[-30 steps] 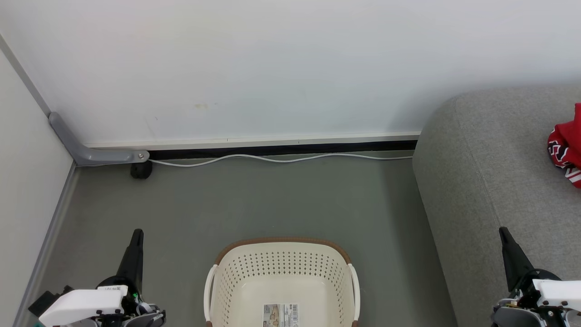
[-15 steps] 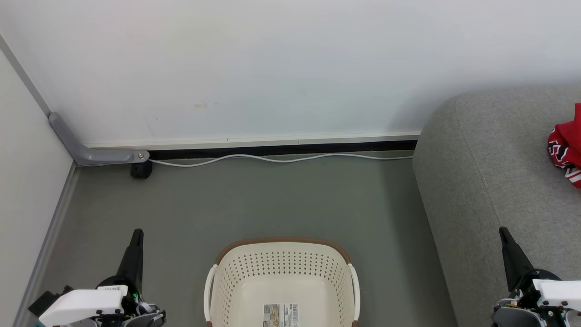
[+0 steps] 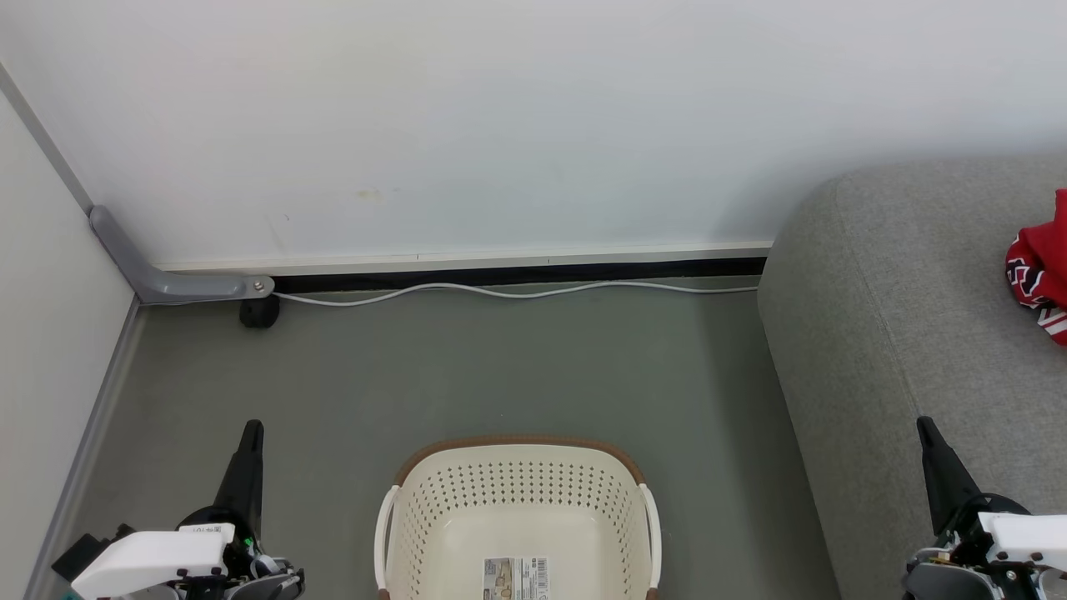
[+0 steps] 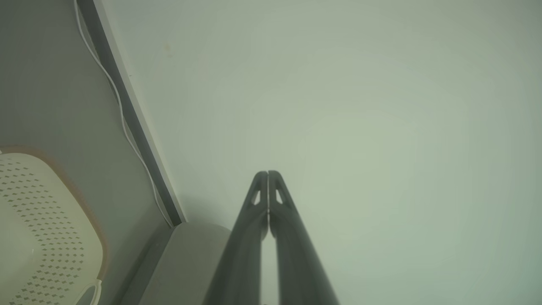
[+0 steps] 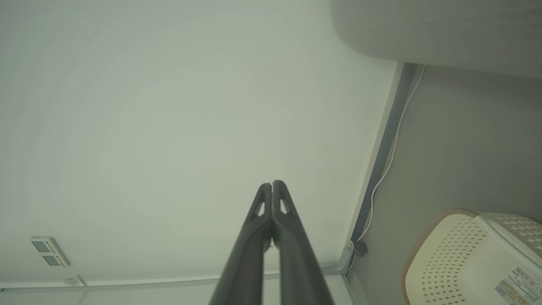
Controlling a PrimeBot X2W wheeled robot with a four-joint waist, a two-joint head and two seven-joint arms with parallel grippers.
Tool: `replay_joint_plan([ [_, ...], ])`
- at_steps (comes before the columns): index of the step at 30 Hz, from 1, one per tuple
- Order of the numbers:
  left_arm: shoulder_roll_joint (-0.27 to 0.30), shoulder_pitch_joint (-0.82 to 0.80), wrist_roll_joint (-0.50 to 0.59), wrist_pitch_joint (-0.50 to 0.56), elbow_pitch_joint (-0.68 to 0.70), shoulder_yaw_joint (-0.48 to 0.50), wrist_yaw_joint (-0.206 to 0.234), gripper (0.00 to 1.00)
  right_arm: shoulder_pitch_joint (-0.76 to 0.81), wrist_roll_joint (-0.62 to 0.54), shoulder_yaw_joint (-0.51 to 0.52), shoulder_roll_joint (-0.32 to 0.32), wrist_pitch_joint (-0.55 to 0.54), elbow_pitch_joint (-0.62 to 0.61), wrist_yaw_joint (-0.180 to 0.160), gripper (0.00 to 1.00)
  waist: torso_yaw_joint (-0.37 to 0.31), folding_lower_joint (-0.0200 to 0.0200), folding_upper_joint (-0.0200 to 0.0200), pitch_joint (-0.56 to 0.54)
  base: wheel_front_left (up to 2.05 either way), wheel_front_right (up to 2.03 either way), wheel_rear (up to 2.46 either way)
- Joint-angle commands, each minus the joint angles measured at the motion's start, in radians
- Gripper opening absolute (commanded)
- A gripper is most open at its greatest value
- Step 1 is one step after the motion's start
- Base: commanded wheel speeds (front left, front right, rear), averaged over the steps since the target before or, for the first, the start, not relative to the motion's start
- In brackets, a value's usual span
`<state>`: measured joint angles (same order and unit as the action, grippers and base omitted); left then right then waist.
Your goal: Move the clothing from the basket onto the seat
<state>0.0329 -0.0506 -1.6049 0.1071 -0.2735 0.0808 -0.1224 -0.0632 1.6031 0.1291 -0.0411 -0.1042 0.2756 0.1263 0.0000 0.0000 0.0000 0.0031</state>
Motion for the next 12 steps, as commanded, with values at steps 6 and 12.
replay_joint_plan([
  [6, 0.017, -0.057, -0.004, 0.006, 0.028, 0.033, -0.008, 0.0, -0.045, 0.006, -0.016, -0.01, -0.009, -0.031, 0.004, 0.0, 0.0, 0.0, 0.0, 0.0, 0.0, 0.0, 0.0],
  [12, 0.017, -0.057, -0.004, 0.006, 0.028, 0.033, -0.008, 0.0, -0.045, 0.005, -0.015, -0.01, -0.009, -0.031, 0.004, 0.0, 0.0, 0.0, 0.0, 0.0, 0.0, 0.0, 0.0],
])
